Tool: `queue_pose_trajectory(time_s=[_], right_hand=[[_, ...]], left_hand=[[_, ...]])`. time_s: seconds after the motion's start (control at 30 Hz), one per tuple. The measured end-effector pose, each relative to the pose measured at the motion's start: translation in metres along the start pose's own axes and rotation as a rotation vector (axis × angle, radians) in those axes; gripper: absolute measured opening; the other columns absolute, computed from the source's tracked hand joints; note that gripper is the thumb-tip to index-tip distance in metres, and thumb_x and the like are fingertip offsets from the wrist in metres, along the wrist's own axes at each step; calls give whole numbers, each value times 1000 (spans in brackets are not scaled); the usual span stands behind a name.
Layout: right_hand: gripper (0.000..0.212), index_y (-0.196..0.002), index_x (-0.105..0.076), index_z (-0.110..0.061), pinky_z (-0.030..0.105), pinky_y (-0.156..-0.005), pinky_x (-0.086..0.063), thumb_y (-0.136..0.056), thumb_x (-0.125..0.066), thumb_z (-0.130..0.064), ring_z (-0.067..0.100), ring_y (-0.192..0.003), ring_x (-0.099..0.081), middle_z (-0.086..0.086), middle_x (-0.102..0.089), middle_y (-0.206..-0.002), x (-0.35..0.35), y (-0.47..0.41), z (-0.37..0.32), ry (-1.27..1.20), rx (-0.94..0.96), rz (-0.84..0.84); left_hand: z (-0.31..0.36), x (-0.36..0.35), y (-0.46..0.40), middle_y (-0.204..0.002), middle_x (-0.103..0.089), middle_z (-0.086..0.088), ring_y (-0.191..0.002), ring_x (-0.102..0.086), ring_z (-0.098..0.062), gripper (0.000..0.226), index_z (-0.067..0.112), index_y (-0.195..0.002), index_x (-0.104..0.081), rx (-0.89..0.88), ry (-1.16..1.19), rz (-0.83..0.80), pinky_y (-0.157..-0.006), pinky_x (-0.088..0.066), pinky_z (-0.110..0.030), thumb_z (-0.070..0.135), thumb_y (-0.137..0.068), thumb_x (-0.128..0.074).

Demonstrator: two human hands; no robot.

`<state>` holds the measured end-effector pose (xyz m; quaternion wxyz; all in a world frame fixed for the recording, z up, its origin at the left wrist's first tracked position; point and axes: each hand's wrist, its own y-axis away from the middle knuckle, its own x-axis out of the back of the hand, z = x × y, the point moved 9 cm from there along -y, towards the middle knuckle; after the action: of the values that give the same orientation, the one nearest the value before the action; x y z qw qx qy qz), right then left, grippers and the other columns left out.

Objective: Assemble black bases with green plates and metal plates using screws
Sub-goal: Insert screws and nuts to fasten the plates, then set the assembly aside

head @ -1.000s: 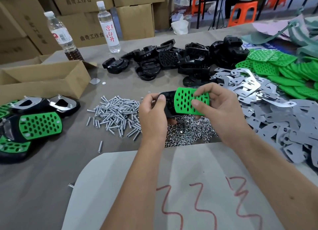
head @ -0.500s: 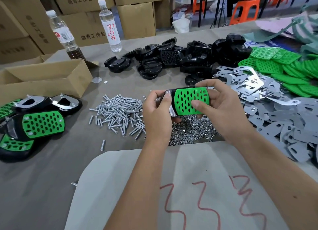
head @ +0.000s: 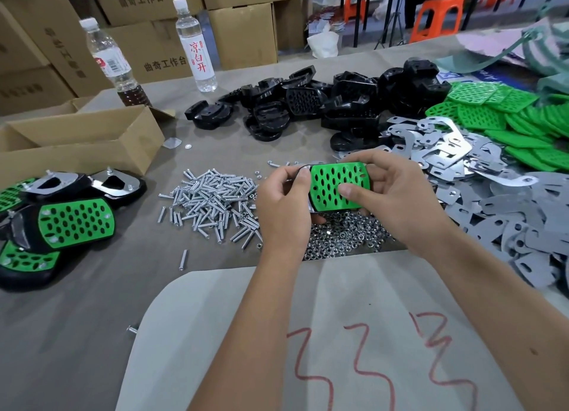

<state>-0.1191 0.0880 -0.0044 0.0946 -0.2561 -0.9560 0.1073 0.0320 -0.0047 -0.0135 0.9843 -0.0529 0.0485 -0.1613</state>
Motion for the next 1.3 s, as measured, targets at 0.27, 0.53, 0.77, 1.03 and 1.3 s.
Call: queue_pose_trajectory(time_s=[0.27, 0.53, 0.77, 1.03, 1.3], right_hand=[[27, -112, -67, -22, 20, -57, -52, -93, -74, -4, 18, -81, -76, 2, -80, -96, 5, -2, 9, -118, -72, 63], [23, -116, -69, -18, 24, -55, -47, -100, -62, -3, 18, -70, -61, 1, -76, -94, 32, -2, 13, -577, -124, 246], [29, -110, -68, -5, 26, -70, -55, -80, -70, -5, 22, -92, -73, 9, -76, -100, 17, -3, 2, -710, -86, 144], [30, -131, -54, -14, 20, -47, -52, -108, -45, -31, 18, -77, -74, 5, -78, -108, 13, -1, 3, -782, -160, 111], [25, -111, -67, -20, 26, -41, -43, -90, -80, -18, 27, -50, -65, 10, -77, -88, 2, 0, 3, -147, -73, 6]], left_hand=[[-4, 0, 0, -72, -65, -7, -59, -65, -20, 27, 14, -80, -67, 60, 66, 22, -38, -48, -26, 14, -104, -56], [-4, 10, -4, -74, -65, -5, -57, -64, -18, 41, 17, -66, -65, 88, 237, 76, -39, -49, -28, 13, -105, -54], [-6, 11, -4, -80, -62, -9, -59, -64, -17, 29, 14, -74, -66, 73, 153, 82, -41, -52, -28, 17, -102, -60], [-10, 9, -5, -69, -64, 0, -56, -63, -13, 27, 9, -78, -66, 79, 105, 92, -43, -52, -27, 21, -102, -62], [-11, 7, -5, -84, -66, -24, -69, -66, -24, 28, -2, -90, -69, 80, 66, 91, -44, -51, -28, 22, -102, -62]])
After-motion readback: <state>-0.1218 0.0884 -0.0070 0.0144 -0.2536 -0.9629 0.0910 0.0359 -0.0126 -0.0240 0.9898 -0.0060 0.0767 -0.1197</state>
